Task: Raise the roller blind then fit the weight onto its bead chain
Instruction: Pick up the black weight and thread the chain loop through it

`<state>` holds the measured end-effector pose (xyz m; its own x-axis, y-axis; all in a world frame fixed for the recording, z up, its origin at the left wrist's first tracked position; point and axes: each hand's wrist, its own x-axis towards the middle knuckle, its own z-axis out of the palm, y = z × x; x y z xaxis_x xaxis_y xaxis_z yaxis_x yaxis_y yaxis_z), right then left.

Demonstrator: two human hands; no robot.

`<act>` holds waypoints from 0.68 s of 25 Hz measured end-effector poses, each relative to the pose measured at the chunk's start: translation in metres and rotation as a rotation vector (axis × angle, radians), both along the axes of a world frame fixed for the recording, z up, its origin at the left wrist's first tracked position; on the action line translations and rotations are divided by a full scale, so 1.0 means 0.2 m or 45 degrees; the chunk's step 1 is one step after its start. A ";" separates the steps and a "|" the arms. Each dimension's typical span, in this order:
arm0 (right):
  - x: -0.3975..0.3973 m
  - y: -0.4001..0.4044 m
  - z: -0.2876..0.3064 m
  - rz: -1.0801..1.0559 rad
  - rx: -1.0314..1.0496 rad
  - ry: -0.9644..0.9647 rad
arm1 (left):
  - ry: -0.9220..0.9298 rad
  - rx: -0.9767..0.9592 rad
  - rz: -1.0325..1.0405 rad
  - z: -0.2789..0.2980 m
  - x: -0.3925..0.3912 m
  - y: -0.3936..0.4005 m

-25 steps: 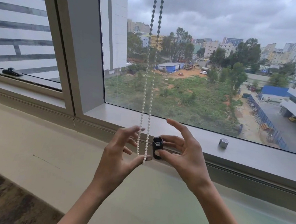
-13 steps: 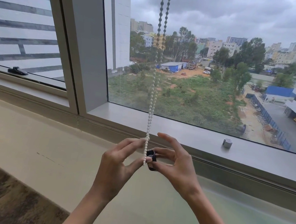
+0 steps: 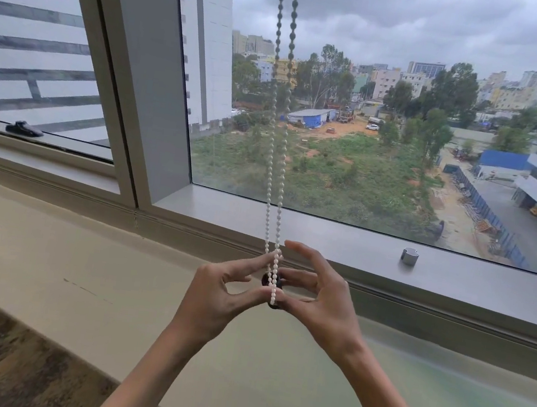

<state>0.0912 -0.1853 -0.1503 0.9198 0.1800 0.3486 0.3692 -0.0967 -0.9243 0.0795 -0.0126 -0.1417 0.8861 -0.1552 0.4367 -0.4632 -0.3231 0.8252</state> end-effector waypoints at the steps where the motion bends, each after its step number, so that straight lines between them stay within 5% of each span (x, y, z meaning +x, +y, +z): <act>1: 0.00 0.00 0.01 0.013 0.005 -0.010 | 0.108 -0.060 -0.076 0.01 0.01 0.00; 6: -0.02 -0.02 0.08 0.017 0.040 -0.089 | 0.373 -0.282 -0.258 0.08 0.00 -0.03; 17: -0.06 -0.04 0.14 -0.025 0.175 -0.146 | 0.441 -0.528 -0.337 0.09 0.01 -0.06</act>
